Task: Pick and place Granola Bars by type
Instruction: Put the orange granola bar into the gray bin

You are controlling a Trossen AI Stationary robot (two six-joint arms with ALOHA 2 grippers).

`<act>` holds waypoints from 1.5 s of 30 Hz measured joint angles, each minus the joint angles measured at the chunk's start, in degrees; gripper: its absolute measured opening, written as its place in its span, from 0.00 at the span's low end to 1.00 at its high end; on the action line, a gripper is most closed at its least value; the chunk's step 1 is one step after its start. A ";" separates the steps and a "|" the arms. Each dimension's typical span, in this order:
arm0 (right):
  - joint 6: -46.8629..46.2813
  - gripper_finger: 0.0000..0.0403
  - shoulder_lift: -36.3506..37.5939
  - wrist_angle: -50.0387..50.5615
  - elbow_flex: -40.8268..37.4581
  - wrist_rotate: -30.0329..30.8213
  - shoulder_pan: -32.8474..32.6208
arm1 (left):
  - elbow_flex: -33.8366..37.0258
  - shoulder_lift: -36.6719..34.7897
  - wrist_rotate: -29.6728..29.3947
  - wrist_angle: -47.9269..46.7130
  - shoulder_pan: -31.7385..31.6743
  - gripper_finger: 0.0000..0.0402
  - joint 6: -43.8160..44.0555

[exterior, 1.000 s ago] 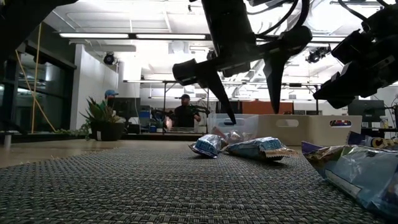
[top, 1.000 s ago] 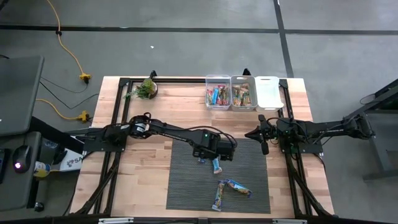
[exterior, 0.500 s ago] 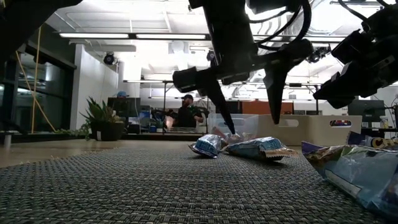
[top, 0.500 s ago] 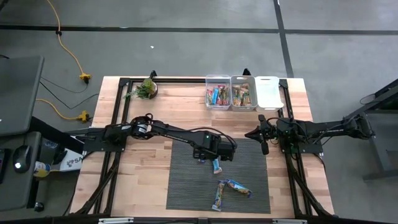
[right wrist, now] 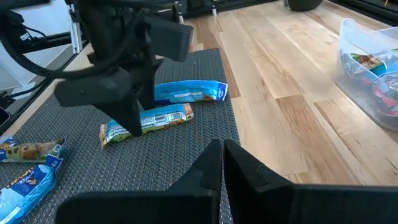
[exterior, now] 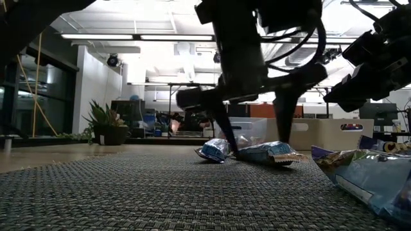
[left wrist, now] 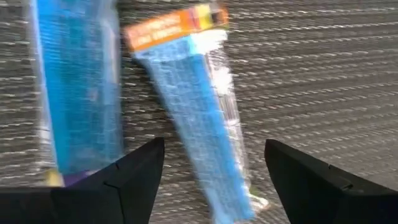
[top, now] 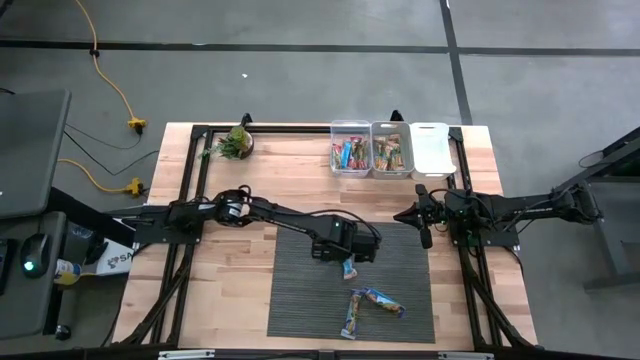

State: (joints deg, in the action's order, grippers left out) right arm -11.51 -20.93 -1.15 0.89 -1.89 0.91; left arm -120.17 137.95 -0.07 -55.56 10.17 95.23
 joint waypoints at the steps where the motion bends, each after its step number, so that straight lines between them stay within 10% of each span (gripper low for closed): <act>1: 0.00 0.00 0.00 -0.01 0.00 0.00 0.00 | -0.23 0.39 0.07 1.02 0.00 0.69 0.04; 29: 0.00 0.00 0.00 -0.04 0.00 0.01 0.00 | -0.32 1.81 2.29 1.04 -0.04 0.68 -1.15; 45: 0.00 0.00 0.00 -0.04 0.00 0.00 0.02 | -0.17 1.88 2.65 -0.85 0.02 0.37 -2.15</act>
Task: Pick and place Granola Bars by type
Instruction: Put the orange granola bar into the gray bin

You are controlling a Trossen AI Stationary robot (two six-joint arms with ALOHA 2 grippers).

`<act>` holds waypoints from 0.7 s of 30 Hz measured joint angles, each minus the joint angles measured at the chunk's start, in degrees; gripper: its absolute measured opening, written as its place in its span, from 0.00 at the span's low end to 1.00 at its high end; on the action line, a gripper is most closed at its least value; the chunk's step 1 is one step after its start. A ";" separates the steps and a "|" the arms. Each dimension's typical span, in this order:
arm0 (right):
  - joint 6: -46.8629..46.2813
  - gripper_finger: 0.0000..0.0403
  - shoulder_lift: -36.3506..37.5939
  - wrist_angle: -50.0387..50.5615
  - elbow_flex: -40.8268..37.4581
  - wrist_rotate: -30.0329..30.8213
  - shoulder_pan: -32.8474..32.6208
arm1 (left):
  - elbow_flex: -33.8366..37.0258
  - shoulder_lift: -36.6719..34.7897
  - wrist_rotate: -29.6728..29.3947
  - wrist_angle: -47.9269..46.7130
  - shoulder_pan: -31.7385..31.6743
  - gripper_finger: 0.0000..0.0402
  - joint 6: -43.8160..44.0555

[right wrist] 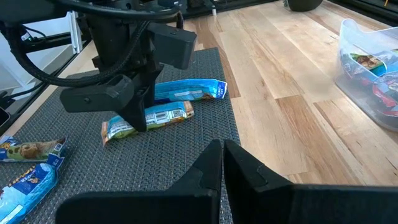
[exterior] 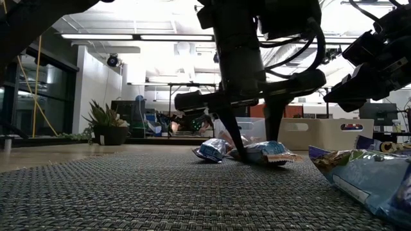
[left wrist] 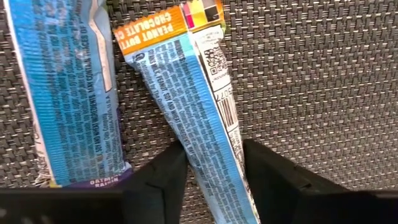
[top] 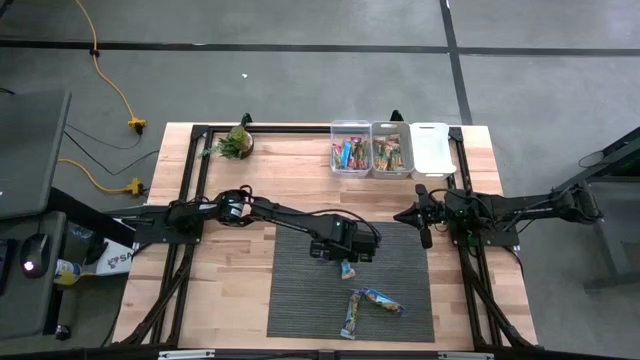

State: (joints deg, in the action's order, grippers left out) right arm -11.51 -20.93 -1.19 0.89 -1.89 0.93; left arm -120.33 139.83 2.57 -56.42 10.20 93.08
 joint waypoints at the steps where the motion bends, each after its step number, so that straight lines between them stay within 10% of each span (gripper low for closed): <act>1: 0.00 0.00 0.00 0.00 0.00 0.01 0.00 | 0.02 0.00 -0.14 -0.07 0.00 0.36 0.00; 21: 0.00 0.00 0.00 0.00 0.00 0.00 -0.02 | 0.24 -1.28 -2.46 2.02 0.00 0.30 -3.07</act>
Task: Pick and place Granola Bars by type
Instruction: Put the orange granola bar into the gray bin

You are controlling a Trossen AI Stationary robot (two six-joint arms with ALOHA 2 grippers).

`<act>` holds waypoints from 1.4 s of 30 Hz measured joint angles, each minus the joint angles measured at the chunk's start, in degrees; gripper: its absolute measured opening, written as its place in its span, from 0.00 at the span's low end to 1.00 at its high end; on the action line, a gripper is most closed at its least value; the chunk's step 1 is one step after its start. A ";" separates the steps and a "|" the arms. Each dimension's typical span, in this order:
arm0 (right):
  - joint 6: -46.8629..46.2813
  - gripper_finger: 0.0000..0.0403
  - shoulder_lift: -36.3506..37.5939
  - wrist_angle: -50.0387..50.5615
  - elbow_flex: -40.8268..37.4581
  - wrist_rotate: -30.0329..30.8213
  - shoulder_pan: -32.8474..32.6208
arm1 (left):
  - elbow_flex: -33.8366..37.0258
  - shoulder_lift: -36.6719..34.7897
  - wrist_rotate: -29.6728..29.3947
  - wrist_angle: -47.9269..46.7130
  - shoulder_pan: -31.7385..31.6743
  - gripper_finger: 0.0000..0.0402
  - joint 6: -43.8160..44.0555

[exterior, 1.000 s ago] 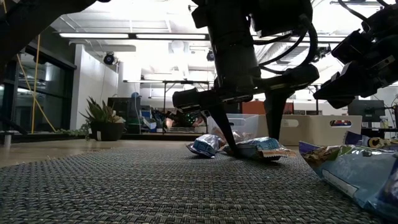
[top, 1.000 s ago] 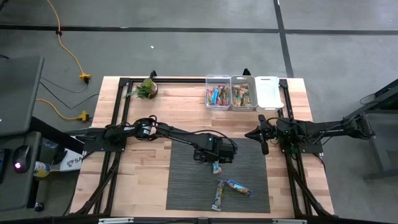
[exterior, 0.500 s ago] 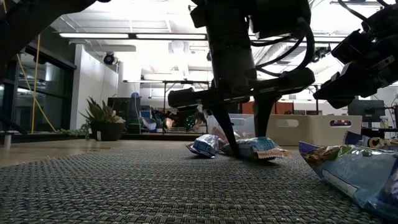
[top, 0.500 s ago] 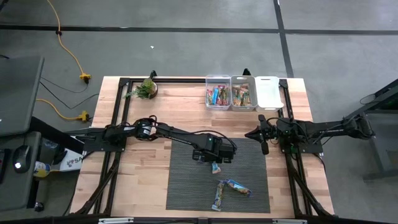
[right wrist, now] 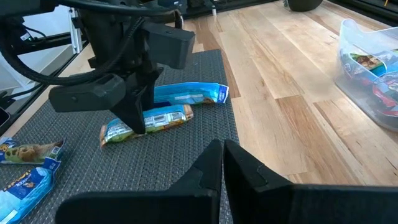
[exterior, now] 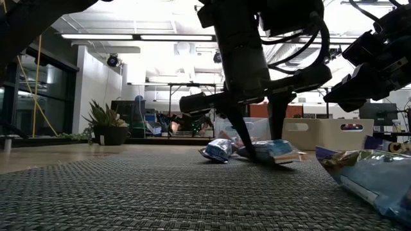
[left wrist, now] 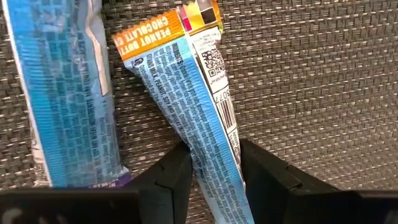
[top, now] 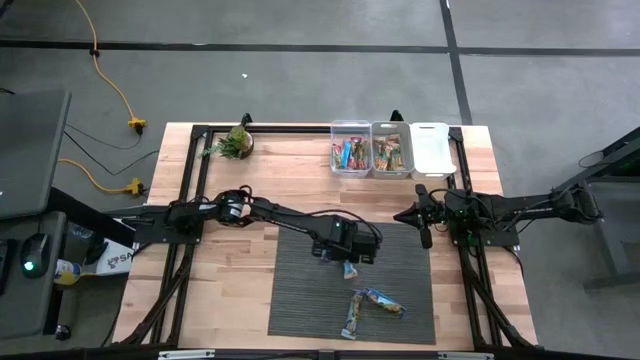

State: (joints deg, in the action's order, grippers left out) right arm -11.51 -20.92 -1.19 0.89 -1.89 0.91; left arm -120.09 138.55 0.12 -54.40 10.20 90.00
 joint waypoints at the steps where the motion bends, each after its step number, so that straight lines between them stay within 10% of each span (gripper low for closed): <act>1: 0.00 0.00 0.01 0.00 0.00 0.01 0.02 | 0.00 -0.04 0.22 0.10 0.00 0.30 -0.23; 28: 0.00 0.00 0.00 0.04 0.00 0.02 0.00 | -0.22 -0.38 1.86 0.22 -0.03 0.30 -1.71; 42: 0.00 0.00 0.00 0.06 0.00 0.02 0.00 | -0.28 -0.57 1.86 0.57 -0.05 0.08 -2.75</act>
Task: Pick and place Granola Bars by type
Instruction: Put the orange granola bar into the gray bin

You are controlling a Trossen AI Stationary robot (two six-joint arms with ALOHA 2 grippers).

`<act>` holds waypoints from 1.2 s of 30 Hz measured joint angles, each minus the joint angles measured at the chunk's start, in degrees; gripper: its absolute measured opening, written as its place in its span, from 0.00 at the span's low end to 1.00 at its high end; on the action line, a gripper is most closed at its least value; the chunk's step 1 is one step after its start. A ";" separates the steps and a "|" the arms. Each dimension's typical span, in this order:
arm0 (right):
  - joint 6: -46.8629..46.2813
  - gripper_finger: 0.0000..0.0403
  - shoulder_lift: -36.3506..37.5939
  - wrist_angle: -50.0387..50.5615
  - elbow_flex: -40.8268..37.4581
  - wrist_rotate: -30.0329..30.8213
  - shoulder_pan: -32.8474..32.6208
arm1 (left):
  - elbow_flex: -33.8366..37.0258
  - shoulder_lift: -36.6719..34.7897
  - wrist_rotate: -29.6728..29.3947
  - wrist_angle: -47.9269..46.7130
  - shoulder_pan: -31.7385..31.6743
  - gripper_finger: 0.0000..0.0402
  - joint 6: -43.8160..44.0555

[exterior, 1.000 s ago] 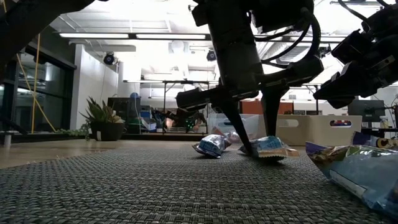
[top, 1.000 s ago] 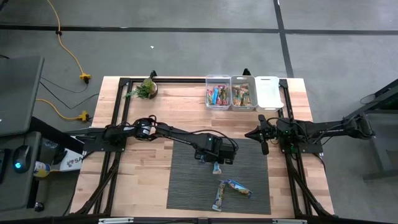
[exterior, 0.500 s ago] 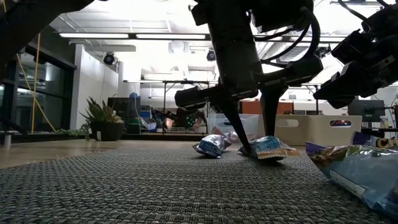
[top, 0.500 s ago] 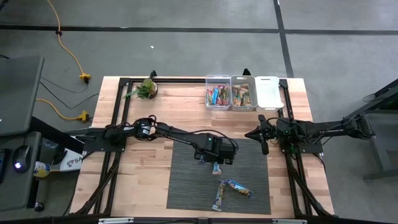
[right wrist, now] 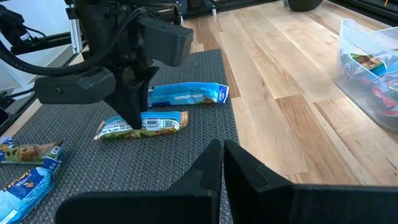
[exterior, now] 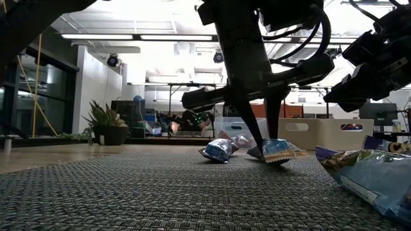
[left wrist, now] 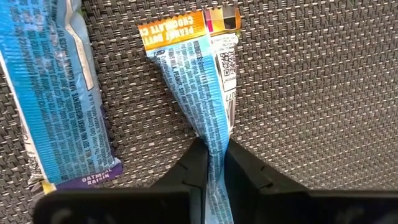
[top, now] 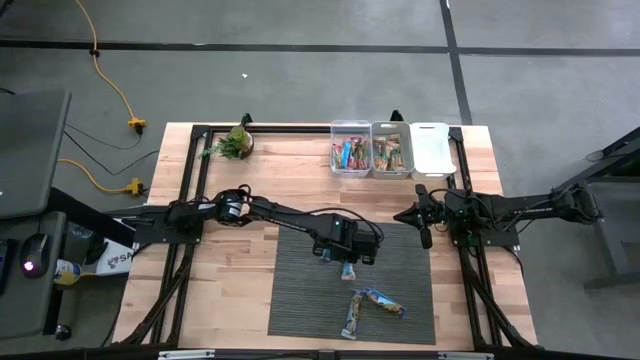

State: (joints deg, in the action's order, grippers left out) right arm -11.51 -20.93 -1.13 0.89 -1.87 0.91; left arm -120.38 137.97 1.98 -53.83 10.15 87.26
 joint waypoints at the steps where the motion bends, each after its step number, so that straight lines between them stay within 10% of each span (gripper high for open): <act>1: 0.00 0.00 0.00 0.00 0.00 0.00 0.01 | 0.00 0.00 0.00 0.07 0.00 0.08 -0.01; 22: 0.00 0.00 0.01 -0.04 0.00 -0.01 0.01 | -14.65 -0.80 7.52 3.92 -1.39 0.08 -30.08; 36: 0.00 0.00 -0.02 -0.13 0.00 -0.02 0.00 | -13.99 -7.85 33.12 54.05 -3.40 0.08 -41.61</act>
State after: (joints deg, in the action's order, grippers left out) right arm -11.51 -20.95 -1.26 0.89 -1.89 0.91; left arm -134.36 130.13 35.10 0.22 6.76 45.65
